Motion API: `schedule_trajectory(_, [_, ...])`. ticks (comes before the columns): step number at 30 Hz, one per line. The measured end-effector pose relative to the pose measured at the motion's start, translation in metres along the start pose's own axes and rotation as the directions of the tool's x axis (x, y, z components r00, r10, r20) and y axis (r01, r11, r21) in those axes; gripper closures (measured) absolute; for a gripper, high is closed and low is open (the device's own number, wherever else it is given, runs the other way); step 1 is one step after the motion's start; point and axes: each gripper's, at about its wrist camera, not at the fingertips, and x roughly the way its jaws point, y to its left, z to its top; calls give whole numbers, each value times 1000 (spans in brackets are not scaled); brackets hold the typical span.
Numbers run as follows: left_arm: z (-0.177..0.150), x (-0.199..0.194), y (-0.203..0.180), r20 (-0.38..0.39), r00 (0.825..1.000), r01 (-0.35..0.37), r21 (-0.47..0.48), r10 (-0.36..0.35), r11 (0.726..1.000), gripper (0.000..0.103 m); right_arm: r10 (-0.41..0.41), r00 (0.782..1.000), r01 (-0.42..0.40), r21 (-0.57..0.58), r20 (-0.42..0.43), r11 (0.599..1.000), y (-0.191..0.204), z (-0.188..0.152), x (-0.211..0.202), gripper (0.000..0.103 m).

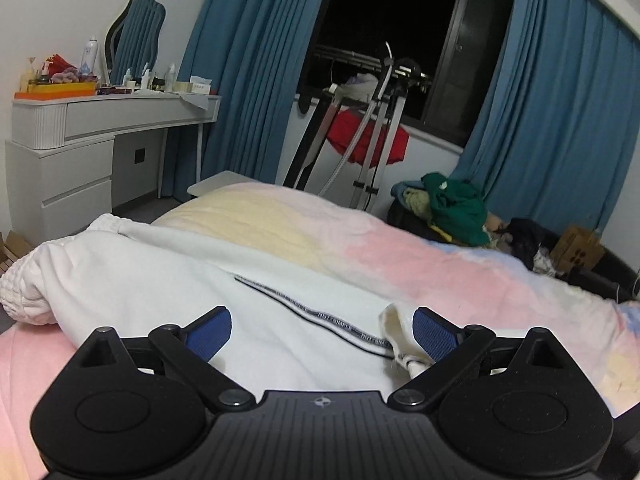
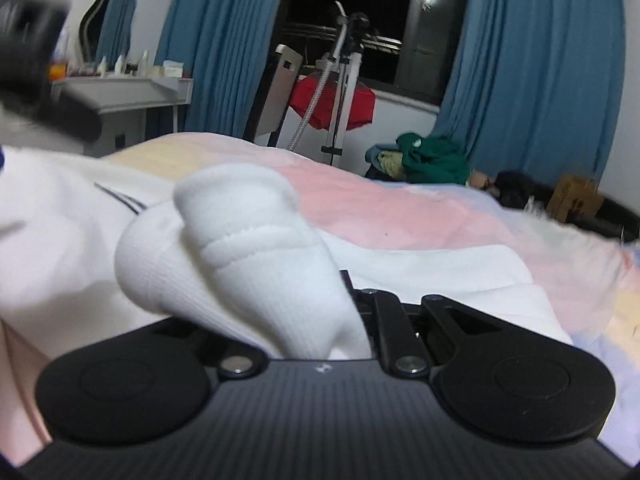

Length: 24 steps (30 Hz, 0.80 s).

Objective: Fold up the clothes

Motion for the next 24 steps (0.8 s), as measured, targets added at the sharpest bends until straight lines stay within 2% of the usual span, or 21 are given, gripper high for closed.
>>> schedule_trajectory(4, [0, 3, 2, 1, 1000, 21, -9, -21, 1000, 5, 43, 999, -43, 25, 22, 999, 1, 12, -9, 92])
schedule_trajectory(6, [1, 5, 3, 1, 1000, 31, -13, -31, 999, 5, 80, 996, -80, -4, -31, 997, 7, 12, -1, 90])
schedule_trajectory(8, [1, 6, 4, 1, 999, 42, -18, -42, 999, 5, 110, 990, -109, 13, -84, 994, 8, 10, 9, 88])
schedule_trajectory(9, [1, 7, 5, 2, 999, 47, -20, -47, 999, 5, 132, 987, -130, 29, -96, 991, 6, 10, 10, 84])
schedule_trajectory(10, [1, 8, 5, 2, 999, 52, -22, -52, 998, 5, 168, 981, -164, 50, -96, 985, 4, 11, 7, 73])
schedule_trajectory(11, [1, 9, 6, 2, 998, 57, -24, -57, 998, 5, 209, 973, -203, 69, -94, 977, 1, 13, 3, 67])
schedule_trajectory(12, [1, 9, 6, 3, 998, 62, -26, -62, 998, 4, 249, 964, -242, 87, -92, 966, -3, 16, 0, 53])
schedule_trajectory(13, [2, 9, 6, 6, 998, 62, -25, -62, 998, 4, 284, 954, -274, 107, -94, 956, -7, 19, -4, 44])
schedule_trajectory(20, [-3, 11, -2, -15, 995, 96, 27, -95, 995, 4, 393, 908, -375, 136, -147, 917, -29, 37, -41, 43])
schedule_trajectory(24, [-14, 20, -17, -66, 992, 114, 107, -107, 988, 4, 415, 904, -396, 161, -105, 904, -54, 36, -65, 43])
